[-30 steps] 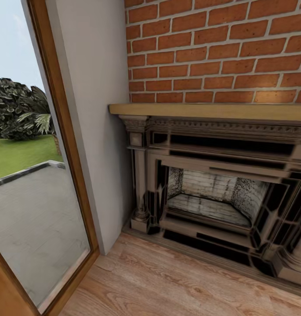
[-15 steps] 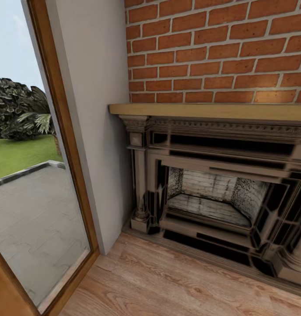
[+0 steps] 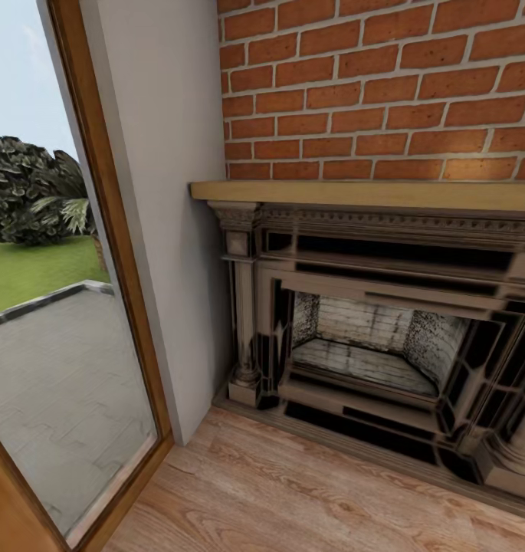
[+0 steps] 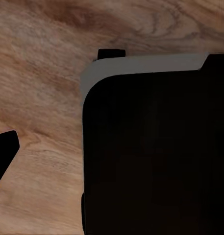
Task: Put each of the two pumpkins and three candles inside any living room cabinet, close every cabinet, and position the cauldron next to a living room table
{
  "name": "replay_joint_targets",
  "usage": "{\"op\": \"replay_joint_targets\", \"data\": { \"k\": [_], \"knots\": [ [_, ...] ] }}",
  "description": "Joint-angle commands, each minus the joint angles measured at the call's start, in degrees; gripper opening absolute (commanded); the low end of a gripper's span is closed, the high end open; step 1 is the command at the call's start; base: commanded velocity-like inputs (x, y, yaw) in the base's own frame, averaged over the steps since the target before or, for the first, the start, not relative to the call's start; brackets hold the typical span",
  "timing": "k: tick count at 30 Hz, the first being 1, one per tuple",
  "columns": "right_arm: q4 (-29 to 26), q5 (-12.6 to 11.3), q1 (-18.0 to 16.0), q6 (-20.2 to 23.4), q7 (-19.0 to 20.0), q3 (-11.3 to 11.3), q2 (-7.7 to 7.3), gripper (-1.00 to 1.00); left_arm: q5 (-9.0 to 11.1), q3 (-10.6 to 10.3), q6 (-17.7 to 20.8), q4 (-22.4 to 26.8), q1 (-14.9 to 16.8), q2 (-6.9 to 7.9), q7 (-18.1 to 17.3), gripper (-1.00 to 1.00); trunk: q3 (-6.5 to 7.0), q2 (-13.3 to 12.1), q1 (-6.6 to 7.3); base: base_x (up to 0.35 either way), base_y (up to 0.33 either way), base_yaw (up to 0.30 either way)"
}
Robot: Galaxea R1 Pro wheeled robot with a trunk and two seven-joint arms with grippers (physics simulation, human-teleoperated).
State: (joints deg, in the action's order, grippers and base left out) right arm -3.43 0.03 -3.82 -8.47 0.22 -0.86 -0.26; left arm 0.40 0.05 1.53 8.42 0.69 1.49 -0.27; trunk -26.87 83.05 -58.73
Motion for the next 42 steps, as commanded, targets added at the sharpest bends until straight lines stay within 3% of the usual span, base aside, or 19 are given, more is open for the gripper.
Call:
{"op": "replay_joint_targets", "data": {
  "k": [1, 3, 10, 13, 14, 17, 19, 22, 24, 25, 29, 31, 33, 38, 42],
  "knots": [
    [0.03, -0.02, -0.46, -0.26, -0.01, -0.09, -0.08, 1.0, 0.04, 0.0, 0.73, 0.49, 0.31, -0.15, 0.0, 1.0, -0.06, 0.03, 0.0, 0.0, 0.0, 0.0],
    [-0.04, -0.08, -2.07, -0.38, -0.04, -0.1, -0.38, 1.0, 0.0, -0.03, 2.89, 1.46, 1.73, -0.8, 0.18, 1.0, -0.06, 0.03, 0.0, 0.0, 0.0, 0.0],
    [-0.14, -0.42, -6.07, 0.62, -0.21, -0.17, -0.89, 1.0, 0.07, -0.02, 4.78, 2.08, 6.64, -2.22, -0.1, 1.0, -0.06, 0.03, 0.0, 0.0, 0.0, 0.0],
    [-0.2, -0.57, -8.12, 1.96, -0.23, -0.21, -1.09, 1.0, 0.07, 0.01, 5.24, 2.14, 9.38, -3.77, -0.09, 1.0, -0.06, 0.03, 0.0, 0.0, 0.0, 0.0],
    [-0.24, -0.58, -9.4, 3.17, -0.24, -0.21, -1.41, 1.0, 0.11, 0.02, 5.6, 2.15, 11.41, -5.01, 0.06, 1.0, -0.06, 0.03, 0.0, 0.0, 0.0, 0.0],
    [-0.73, -0.57, -10.95, 4.51, -0.22, -0.2, -2.49, 1.0, 0.5, 0.21, 7.66, 2.29, 14.87, -6.64, 0.2, 1.0, -0.06, 0.03, 0.0, 0.0, 0.0, 0.0],
    [-2.59, -0.58, -11.76, 5.23, -0.05, -0.16, -4.05, 1.0, 1.91, 0.51, 10.57, 3.62, 17.77, -8.21, 0.29, 1.0, -0.06, 0.03, 0.0, 0.0, 0.0, 0.0],
    [-5.91, -0.67, -11.98, 6.01, 0.29, -0.21, -5.67, 1.0, 3.42, 0.67, 12.74, 6.99, 19.33, -9.48, 0.35, 1.0, -0.06, 0.03, 0.0, 0.0, 0.0, -0.002],
    [-10.08, -0.74, -11.79, 7.83, 1.74, -0.25, -7.51, 1.0, 4.6, 0.65, 15.46, 11.28, 20.07, -10.38, 0.33, 1.0, -0.05, 0.03, 0.0, -0.01, 0.0, -0.072],
    [-12.8, -0.77, -11.43, 9.94, 3.68, -0.26, -8.97, 1.0, 5.23, 0.57, 17.41, 13.72, 20.33, -10.84, 0.28, 1.0, -0.04, 0.03, 0.0, -0.109, 0.0, -0.154],
    [-19.49, -0.7, -10.29, 16.26, 8.04, -0.32, -11.71, 1.0, 6.76, 0.43, 20.1, 17.01, 20.6, -11.39, 0.22, 1.0, -0.03, 0.03, 0.0, -0.197, 0.0, -0.202],
    [-27.84, -0.49, -8.43, 24.27, 10.46, -0.37, -13.62, 1.0, 10.57, 0.25, 21.74, 18.66, 20.83, -11.45, 0.22, 1.0, -0.02, 0.03, 0.0, -0.301, 0.0, -0.252],
    [-30.46, -0.38, -7.69, 26.89, 11.04, -0.37, -14.1, 1.0, 12.85, 0.14, 23.43, 19.17, 21.04, -11.42, 0.32, 1.0, -0.02, 0.03, 0.0, -0.323, 0.0, -0.263],
    [-32.78, -0.4, -7.25, 28.98, 11.49, -0.92, -14.57, 1.0, 14.91, 0.06, 26.11, 20.71, 21.22, -11.49, 0.5, 1.0, -0.02, 0.03, 0.0, -0.336, 0.0, -0.27],
    [-35.17, -0.5, -7.44, 30.35, 11.65, -3.8, -15.15, 1.0, 15.57, 0.04, 26.78, 21.38, 21.27, -11.49, 0.47, 1.0, -0.02, 0.03, 0.0, -0.344, 0.0, -0.274]
  ]
}}
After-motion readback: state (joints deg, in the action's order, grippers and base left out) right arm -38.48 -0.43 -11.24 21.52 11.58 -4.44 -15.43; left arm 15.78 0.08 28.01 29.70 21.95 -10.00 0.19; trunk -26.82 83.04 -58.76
